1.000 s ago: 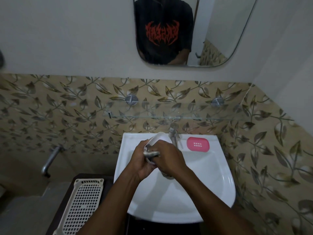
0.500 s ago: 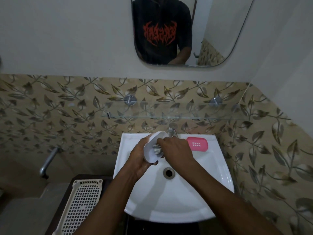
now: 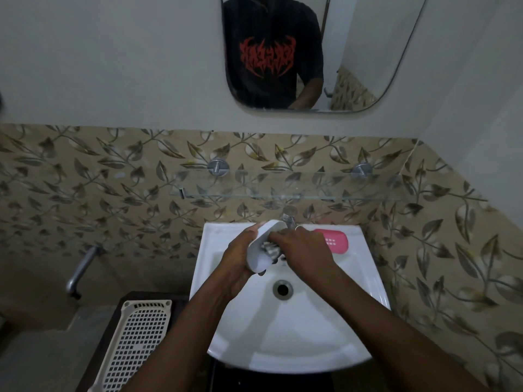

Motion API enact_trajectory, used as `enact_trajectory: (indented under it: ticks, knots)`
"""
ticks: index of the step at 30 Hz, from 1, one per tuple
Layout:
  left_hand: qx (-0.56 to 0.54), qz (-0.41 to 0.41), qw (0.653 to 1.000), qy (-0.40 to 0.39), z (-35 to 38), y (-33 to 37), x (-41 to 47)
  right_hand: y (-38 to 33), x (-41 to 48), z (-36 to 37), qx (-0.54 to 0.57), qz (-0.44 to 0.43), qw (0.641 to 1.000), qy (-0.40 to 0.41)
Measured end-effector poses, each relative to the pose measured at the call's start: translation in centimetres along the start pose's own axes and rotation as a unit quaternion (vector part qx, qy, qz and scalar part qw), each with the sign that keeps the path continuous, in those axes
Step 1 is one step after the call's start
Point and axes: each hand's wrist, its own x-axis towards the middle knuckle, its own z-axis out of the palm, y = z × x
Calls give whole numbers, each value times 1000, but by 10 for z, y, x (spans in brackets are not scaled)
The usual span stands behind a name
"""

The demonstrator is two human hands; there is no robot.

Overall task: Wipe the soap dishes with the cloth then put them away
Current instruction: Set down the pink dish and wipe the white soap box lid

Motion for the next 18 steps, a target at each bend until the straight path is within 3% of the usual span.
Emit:
enact_trajectory:
  ticks: [2, 5, 9, 11, 13, 14, 17, 18]
  knots:
    - [7, 0, 1000, 14, 2, 0, 4, -7, -4, 3, -8, 18, 1000, 7]
    - [15, -10, 997, 80, 4, -5, 8, -23, -12, 7, 79, 32, 996, -25]
    - [47, 82, 991, 91, 4, -10, 4, -43, -17, 18, 211, 97, 973, -20]
    - [67, 107, 988, 94, 4, -11, 4, -46, -14, 16, 299, 150, 941, -60]
    - [93, 136, 981, 100, 2, -13, 2, -42, -9, 11, 426, 210, 877, -81]
    - [105, 144, 979, 97, 3, -14, 1, -39, -7, 7, 496, 250, 827, -92]
    - [115, 159, 976, 92, 6, -12, -3, -33, -5, 5, 707, 350, 603, -118]
    - [117, 162, 975, 92, 8, -10, -4, -35, -4, 5, 750, 363, 544, -101]
